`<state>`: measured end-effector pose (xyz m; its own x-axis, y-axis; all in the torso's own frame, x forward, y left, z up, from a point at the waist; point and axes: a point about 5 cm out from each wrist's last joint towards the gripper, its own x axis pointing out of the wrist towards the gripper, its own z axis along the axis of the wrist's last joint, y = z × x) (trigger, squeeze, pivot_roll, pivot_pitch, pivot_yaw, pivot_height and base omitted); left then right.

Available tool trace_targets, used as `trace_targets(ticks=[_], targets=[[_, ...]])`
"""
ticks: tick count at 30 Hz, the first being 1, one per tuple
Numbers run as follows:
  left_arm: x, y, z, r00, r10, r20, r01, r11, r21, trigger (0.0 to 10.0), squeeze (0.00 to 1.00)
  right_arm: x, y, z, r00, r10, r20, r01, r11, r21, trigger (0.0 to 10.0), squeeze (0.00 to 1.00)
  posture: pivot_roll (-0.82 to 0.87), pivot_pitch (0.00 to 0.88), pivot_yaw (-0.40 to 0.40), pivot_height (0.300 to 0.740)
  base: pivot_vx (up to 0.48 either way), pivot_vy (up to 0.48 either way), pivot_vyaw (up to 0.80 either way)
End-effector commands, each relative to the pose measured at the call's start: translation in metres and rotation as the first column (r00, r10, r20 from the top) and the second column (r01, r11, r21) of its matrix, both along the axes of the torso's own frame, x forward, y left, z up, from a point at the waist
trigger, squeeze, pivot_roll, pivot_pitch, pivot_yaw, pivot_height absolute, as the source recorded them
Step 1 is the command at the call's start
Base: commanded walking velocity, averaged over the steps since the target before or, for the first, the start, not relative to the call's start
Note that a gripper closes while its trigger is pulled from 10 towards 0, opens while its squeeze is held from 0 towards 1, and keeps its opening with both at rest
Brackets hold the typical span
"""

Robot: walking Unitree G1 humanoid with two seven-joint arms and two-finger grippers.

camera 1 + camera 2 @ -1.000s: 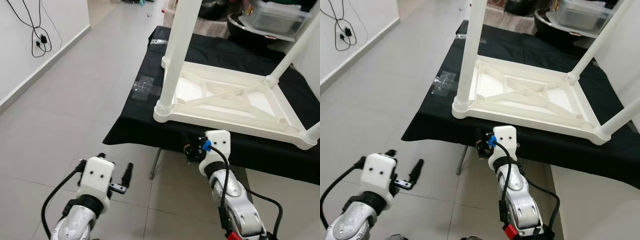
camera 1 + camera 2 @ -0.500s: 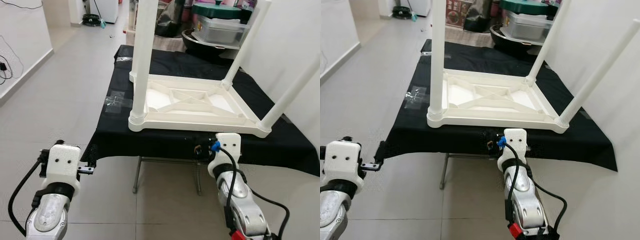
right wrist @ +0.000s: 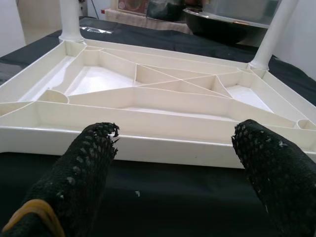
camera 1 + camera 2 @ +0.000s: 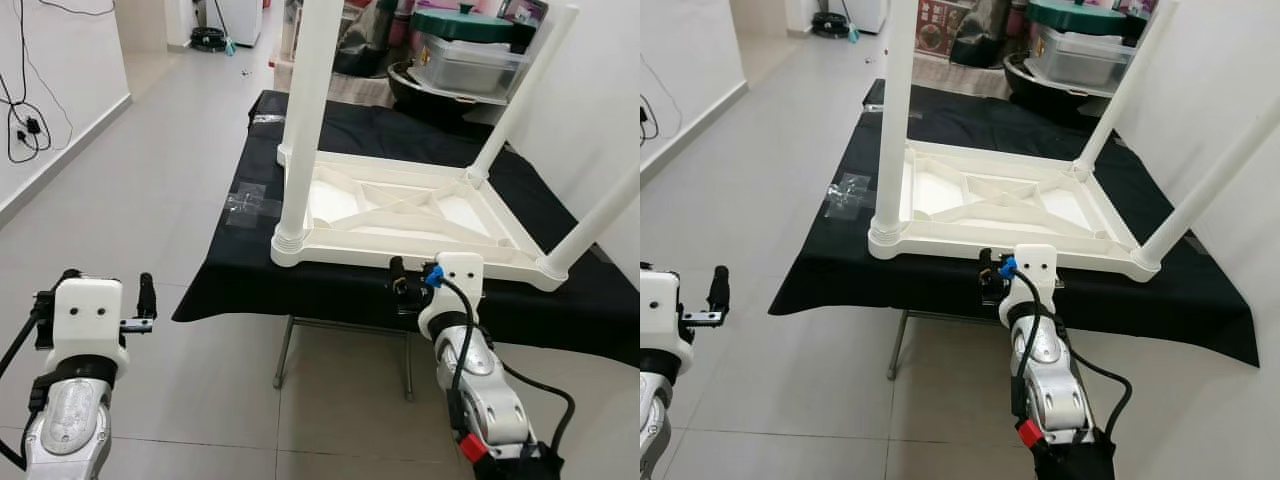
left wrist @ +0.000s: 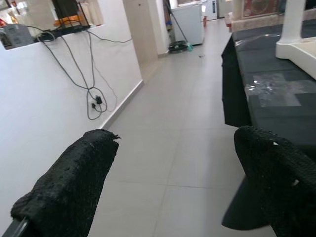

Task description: Building children table

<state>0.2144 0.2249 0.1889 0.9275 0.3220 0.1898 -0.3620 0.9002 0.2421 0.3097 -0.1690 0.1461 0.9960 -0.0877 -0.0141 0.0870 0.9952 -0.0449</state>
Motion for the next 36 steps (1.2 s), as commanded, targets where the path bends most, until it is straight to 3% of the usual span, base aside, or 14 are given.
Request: trace_targets(ticks=[1,10,31,36], targets=[[-0.001,0.004,0.002,0.999,0.031,0.005,-0.031,0.999,0.011,10.0,0.00,0.003,-0.012,0.003,0.999,-0.045,0.014,0.046,0.999,-0.022,10.0,0.00,0.15,0.058,-0.163,0.740,0.000,0.000,0.00],[0.000,0.016,0.007,0.996,0.090,0.018,-0.090,0.996,0.026,10.0,0.00,0.014,-0.019,0.011,0.997,-0.065,0.041,0.066,0.997,-0.029,10.0,0.00,0.15,0.063,-0.165,0.740,0.250,0.000,0.00],[0.001,0.020,0.003,0.995,0.100,0.004,-0.100,0.994,0.034,10.0,0.00,0.017,-0.021,0.009,0.996,-0.074,0.040,0.075,0.997,-0.029,10.0,0.00,0.15,0.067,-0.160,0.740,0.340,0.000,0.00],[0.000,0.023,0.001,0.994,0.113,-0.002,-0.113,0.993,0.029,10.0,0.00,0.018,-0.022,0.011,0.996,-0.076,0.044,0.077,0.997,-0.025,10.0,0.00,0.14,0.073,-0.160,0.740,0.053,0.000,0.00]])
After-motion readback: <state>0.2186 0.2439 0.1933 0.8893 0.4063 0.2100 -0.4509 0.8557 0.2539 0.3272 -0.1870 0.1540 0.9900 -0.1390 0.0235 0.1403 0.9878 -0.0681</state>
